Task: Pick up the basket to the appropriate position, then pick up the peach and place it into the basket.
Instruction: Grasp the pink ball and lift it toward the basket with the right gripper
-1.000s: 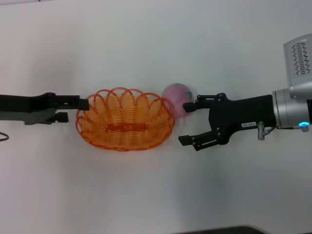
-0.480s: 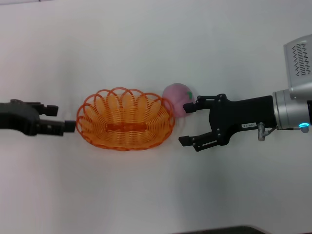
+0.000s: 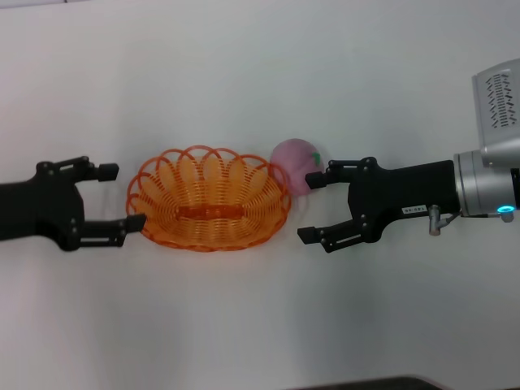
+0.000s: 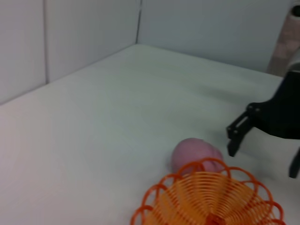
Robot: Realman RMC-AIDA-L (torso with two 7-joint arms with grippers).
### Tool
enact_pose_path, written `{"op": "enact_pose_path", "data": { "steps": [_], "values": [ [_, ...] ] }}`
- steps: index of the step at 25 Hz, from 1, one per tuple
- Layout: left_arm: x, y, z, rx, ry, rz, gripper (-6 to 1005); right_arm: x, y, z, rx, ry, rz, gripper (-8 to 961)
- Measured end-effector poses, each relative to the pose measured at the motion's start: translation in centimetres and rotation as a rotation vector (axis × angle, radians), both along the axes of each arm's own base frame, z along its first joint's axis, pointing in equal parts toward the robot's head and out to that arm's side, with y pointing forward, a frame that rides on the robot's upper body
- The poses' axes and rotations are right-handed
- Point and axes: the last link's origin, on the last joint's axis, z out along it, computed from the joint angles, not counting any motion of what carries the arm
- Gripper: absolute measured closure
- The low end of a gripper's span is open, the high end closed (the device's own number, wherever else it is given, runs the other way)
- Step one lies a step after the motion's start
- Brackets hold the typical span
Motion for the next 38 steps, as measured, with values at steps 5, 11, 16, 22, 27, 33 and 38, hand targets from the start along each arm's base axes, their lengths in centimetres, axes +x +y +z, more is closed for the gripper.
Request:
{"op": "enact_pose_path", "data": {
  "steps": [5,11,16,22,27,33,38],
  "values": [
    [-1.7,-2.8,-0.4,0.008,-0.019,-0.032,112,0.0,0.0,0.0,0.001,0.0,0.002,118],
    [-4.0,-6.0,-0.8,0.009,-0.045,0.051,111,0.1,-0.2,0.0,-0.001,0.004,-0.003,121],
    [-4.6,-7.6,-1.9,0.02,-0.1,0.051,111,0.2,-0.3,0.1,0.002,0.003,-0.003,123],
    [-4.6,-7.9,-1.9,0.017,-0.115,0.044,112,0.1,-0.4,0.5,-0.007,0.013,0.008,126],
    [-5.3,-8.2,-1.4,0.05,-0.098,0.056,112,0.3,-0.5,1.1,0.003,0.001,0.023,129],
    [-5.4,-8.3,-1.2,0.062,-0.102,0.058,112,0.7,-0.8,3.5,0.047,0.017,0.002,132],
    [-5.5,-8.2,-1.1,0.067,-0.096,0.06,112,0.7,-0.7,4.4,0.021,-0.001,-0.071,134]
  ]
}}
